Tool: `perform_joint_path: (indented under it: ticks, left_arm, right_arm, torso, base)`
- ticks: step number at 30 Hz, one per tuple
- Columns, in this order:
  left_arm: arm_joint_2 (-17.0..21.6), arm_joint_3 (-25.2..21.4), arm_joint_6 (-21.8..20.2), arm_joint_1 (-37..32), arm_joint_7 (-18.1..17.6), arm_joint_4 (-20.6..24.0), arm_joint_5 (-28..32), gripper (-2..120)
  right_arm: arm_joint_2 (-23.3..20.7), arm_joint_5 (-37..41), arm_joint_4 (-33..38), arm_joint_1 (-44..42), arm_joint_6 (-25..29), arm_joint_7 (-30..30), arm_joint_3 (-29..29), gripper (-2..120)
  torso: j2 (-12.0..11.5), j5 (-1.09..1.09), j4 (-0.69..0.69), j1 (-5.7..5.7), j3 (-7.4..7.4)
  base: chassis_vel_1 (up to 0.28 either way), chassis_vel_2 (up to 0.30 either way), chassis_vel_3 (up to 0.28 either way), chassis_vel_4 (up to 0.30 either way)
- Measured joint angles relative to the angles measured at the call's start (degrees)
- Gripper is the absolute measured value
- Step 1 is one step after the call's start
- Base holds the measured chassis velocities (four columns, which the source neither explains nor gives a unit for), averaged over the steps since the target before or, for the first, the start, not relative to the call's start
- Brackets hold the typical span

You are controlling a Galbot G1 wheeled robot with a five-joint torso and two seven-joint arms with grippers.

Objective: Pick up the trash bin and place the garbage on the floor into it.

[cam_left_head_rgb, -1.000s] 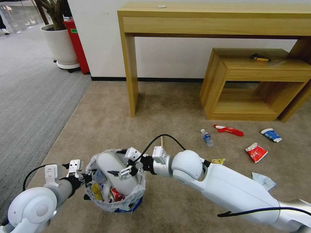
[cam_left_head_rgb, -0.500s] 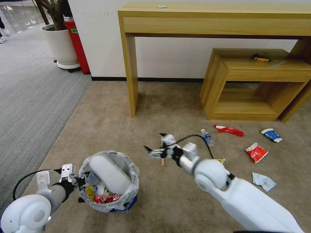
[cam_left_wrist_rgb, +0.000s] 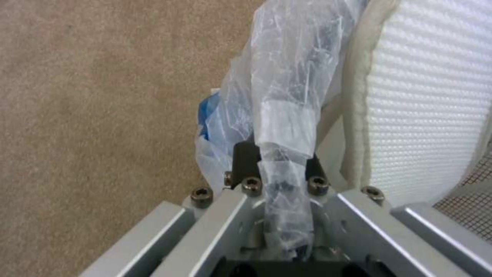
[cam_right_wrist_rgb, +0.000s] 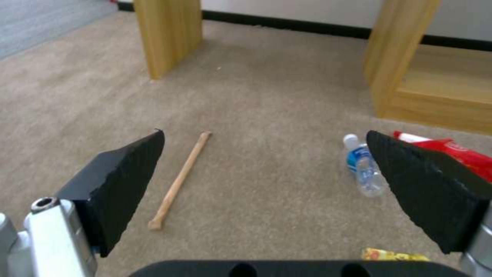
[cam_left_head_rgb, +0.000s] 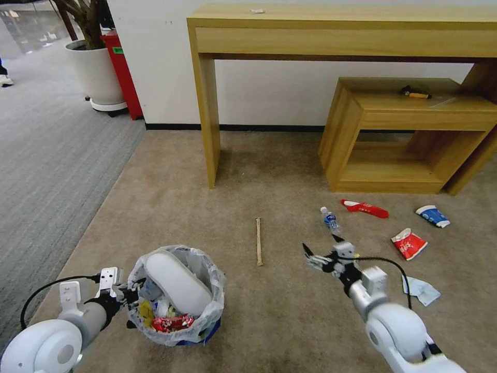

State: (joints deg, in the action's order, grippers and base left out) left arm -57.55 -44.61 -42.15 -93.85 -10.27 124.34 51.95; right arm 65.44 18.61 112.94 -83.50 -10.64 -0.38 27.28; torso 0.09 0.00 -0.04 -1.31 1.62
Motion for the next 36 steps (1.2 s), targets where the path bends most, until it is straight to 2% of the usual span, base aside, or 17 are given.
perform_joint_path:
  ticks: [7, 13, 19, 29, 31, 32, 34, 36]
  left_arm:
    - [0.29, 0.18, 0.0, -0.12, 0.08, 0.26, 0.01, 0]
    - [0.4, -0.08, 0.01, -0.31, 0.81, 0.28, 0.0, 0]
    - [0.34, -0.18, 0.06, -0.29, 1.26, 0.09, -0.03, 0]
    - [0.24, -0.16, 0.05, -0.01, 1.68, -0.46, -0.19, 0]
    - [-0.02, -0.19, 0.05, 0.13, 1.69, -0.88, -0.25, 0]
    - [-0.02, -0.19, 0.05, 0.13, 1.69, -0.88, -0.25, 0]
    - [-0.17, -0.35, 0.05, -0.07, 1.77, -1.14, -0.34, 0]
    - [-0.17, -0.36, 0.05, -0.15, 1.8, -1.18, -0.35, 0]
  right_arm:
    - [1.96, -0.08, 0.07, 0.14, 0.27, 0.02, 0.96, 100]
    - [2.5, -0.81, 0.02, 0.38, 0.05, 0.38, 0.04, 100]
    - [2.3, -1.48, -0.82, 0.67, -0.36, 0.54, -0.91, 100]
    - [1.85, -1.02, -4.35, 3.35, -2.05, 1.84, -3.35, 100]
    - [1.69, 0.15, -8.64, 6.7, -3.9, 3.07, -6.82, 100]
    - [1.69, 0.15, -8.64, 6.7, -3.9, 3.07, -6.82, 100]
    - [2.41, 3.17, -14.48, 11.98, -6.24, 4.9, -12.12, 100]
    - [2.85, 4.77, -16.86, 14.37, -7.32, 5.44, -14.4, 100]
  torso:
    - [0.0, 0.0, 0.01, 0.01, -0.01]
    - [-0.01, 0.01, 0.0, 0.0, 0.01]
    - [-0.02, 0.0, -0.01, -0.03, 0.03]
    - [-0.02, -0.01, -0.01, -0.01, 0.01]
    - [-0.02, -0.01, -0.01, -0.01, 0.01]
    - [-0.02, -0.01, -0.01, -0.01, 0.01]
    - [-0.02, 0.01, 0.01, -0.01, 0.01]
    - [-0.02, 0.01, 0.02, -0.01, 0.01]
  base:
    - [-0.021, 0.018, 0.02, -0.023]
    - [-0.151, 0.166, 0.168, -0.151]
    - [-0.18, 0.176, 0.194, -0.167]
    - [-0.024, 0.029, 0.019, -0.02]
    - [0.0, 0.0, 0.0, 0.0]
    - [0.0, 0.0, 0.0, 0.0]
    - [0.0, 0.0, 0.0, 0.0]
    - [0.0, 0.0, 0.0, 0.0]
